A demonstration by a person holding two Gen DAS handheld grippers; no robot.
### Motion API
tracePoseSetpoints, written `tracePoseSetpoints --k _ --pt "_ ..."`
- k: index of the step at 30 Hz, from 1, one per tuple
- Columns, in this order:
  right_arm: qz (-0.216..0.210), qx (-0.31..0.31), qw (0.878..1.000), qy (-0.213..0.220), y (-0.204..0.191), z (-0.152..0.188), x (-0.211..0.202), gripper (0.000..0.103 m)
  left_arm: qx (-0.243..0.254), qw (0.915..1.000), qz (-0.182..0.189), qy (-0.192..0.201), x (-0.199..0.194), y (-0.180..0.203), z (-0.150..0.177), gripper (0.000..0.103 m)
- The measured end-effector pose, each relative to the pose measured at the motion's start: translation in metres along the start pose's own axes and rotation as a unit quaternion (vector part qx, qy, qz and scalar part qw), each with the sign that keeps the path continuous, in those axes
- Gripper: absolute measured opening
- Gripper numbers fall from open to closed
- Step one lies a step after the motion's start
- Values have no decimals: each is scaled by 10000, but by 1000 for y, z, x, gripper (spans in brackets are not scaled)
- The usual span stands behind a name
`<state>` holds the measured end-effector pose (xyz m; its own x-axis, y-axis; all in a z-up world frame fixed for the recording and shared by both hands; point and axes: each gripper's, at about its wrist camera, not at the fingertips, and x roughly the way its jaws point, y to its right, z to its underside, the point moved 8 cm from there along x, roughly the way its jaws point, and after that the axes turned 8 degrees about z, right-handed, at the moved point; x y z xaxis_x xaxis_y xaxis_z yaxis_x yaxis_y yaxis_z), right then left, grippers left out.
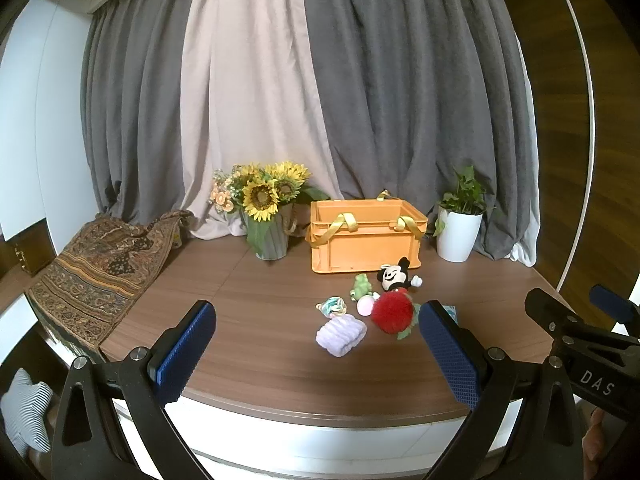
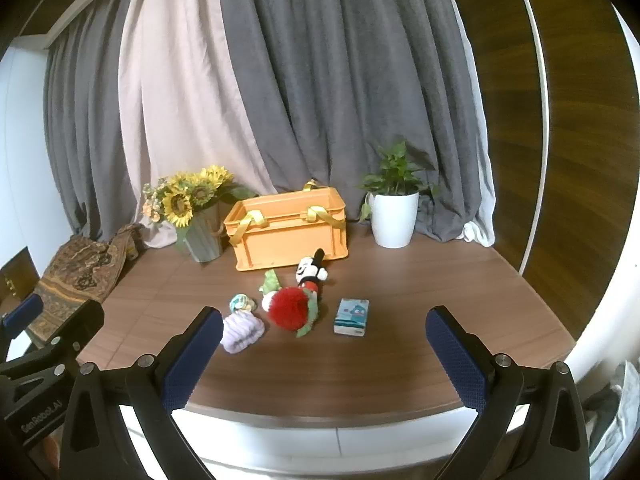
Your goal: Organize soft objects
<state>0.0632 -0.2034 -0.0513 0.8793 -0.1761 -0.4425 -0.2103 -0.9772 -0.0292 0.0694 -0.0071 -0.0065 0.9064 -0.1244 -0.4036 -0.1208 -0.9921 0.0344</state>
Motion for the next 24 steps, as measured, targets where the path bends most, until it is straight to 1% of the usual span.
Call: tracePoseSetpoints --k 24 --pt "9 -2 10000 -11 -2 2 2 103 12 10000 34 5 4 5 5 103"
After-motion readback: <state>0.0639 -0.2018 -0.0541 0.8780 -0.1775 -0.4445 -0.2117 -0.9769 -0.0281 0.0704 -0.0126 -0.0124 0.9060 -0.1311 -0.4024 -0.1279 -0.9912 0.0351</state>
